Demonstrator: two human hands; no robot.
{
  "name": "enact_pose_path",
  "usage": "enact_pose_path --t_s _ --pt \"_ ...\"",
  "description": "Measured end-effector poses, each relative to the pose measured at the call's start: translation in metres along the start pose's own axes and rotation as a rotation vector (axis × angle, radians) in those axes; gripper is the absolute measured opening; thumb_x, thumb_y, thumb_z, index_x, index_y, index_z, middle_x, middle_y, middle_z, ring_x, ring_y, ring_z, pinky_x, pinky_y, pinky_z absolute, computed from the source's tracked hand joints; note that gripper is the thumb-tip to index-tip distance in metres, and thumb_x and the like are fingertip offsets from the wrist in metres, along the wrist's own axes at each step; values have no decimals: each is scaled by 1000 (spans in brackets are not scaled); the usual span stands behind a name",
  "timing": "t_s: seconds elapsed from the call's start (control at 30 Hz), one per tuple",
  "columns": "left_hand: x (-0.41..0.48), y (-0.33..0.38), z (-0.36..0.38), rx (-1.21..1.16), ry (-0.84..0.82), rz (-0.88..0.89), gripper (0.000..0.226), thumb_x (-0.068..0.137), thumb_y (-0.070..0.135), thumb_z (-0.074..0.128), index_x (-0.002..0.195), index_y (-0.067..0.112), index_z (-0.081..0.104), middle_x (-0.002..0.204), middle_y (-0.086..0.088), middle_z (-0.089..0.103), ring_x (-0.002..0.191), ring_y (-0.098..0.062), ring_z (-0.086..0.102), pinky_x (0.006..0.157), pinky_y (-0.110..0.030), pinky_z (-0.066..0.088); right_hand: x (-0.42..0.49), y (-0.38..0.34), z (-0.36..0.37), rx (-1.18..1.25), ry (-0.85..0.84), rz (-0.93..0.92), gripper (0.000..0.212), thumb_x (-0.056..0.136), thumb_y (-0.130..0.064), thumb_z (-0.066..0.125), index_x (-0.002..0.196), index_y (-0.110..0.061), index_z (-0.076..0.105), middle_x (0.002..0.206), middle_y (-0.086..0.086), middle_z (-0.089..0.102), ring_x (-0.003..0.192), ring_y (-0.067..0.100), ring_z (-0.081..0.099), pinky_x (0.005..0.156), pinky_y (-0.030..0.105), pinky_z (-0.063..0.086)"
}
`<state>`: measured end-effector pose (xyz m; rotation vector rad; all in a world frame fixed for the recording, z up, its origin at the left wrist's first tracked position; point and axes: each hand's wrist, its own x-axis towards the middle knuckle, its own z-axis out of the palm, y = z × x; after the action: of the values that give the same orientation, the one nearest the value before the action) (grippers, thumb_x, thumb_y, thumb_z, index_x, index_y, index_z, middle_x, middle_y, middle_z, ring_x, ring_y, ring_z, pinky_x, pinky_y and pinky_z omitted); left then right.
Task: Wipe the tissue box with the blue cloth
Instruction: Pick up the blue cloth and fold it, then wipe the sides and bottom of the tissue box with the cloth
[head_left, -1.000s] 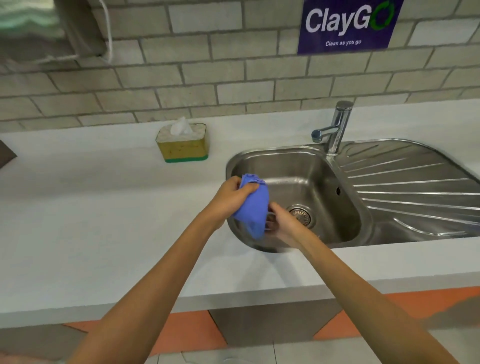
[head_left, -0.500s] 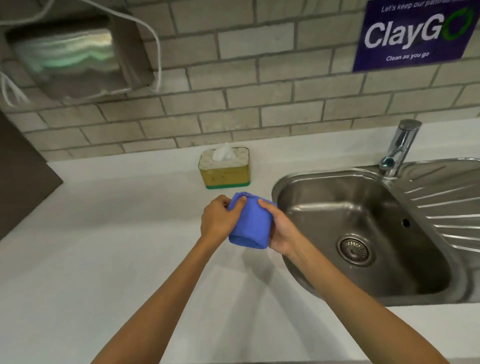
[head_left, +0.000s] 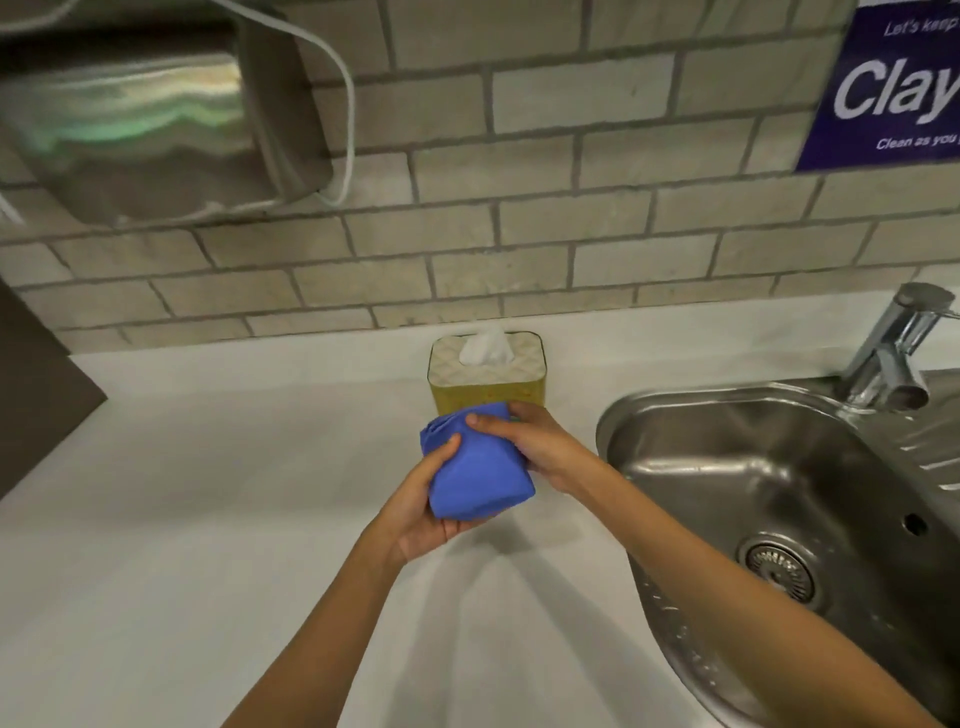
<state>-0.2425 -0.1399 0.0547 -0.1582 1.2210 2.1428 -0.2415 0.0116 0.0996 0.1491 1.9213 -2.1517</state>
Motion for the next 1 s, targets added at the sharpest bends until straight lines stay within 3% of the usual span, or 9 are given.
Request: enact_pose_path --t_s 0.1,0.23,0.3,0.37,0.47,0.63,0.8,0.9,1.0 --pt "17 10 -14 48 93 -31 35 89 38 48 113 14 59 96 -6 74 81 -17 73 59 -31 60 26 -8 -12 -93 94 -22 20 87 -20 63 106 -13 63 90 1 64 78 11 61 57 19 51" --pt "31 38 -47 -59 116 91 27 98 27 31 101 20 57 81 3 71 67 -7 70 58 -18 55 57 0 -59 -34 445 -126 27 91 -22 56 111 -5 62 78 3 65 65 11 61 53 22 52" --pt "40 52 -65 -109 205 186 29 97 24 30 109 18 56 98 3 68 69 -7 64 60 -17 50 72 13 -79 -47 543 -133 32 94 -24 50 118 -4 58 86 5 65 71 14 59 60 24 50" --pt "56 63 -79 63 413 266 36 99 29 33 129 14 49 121 1 59 91 -15 59 70 -25 48 89 24 -90 -73 569 -93 37 95 -29 47 124 -7 55 108 11 62 92 22 59 77 29 48" --pt "88 74 -82 275 643 315 42 97 29 43 132 7 46 133 -13 53 112 -27 54 86 -33 44 109 36 -90 -131 511 -24 44 96 -36 42 134 -13 47 136 11 52 124 26 48 106 38 35" --pt "135 78 -59 390 695 326 42 94 25 49 131 5 47 130 -20 55 107 -30 54 84 -31 41 132 44 -82 -116 428 -25 50 99 -37 34 140 -9 43 144 9 47 133 25 43 114 37 31" --pt "157 75 -56 480 701 330 40 92 30 52 123 5 51 124 -18 58 114 -32 54 91 -36 44 142 50 -83 -70 418 -31 48 99 -35 35 138 -9 46 134 10 55 118 20 53 100 28 43" --pt "159 71 -57 583 707 359 41 88 39 56 117 9 55 109 -10 61 102 -26 56 92 -38 45 140 53 -82 -61 424 -39 49 99 -34 38 139 -8 46 117 2 56 100 12 54 74 12 44" --pt "156 66 -55 690 738 381 40 87 44 56 110 11 57 96 -3 59 90 -21 53 84 -34 43 134 57 -83 -69 408 -48 48 98 -35 41 139 -11 47 116 -2 55 100 11 52 71 11 43"
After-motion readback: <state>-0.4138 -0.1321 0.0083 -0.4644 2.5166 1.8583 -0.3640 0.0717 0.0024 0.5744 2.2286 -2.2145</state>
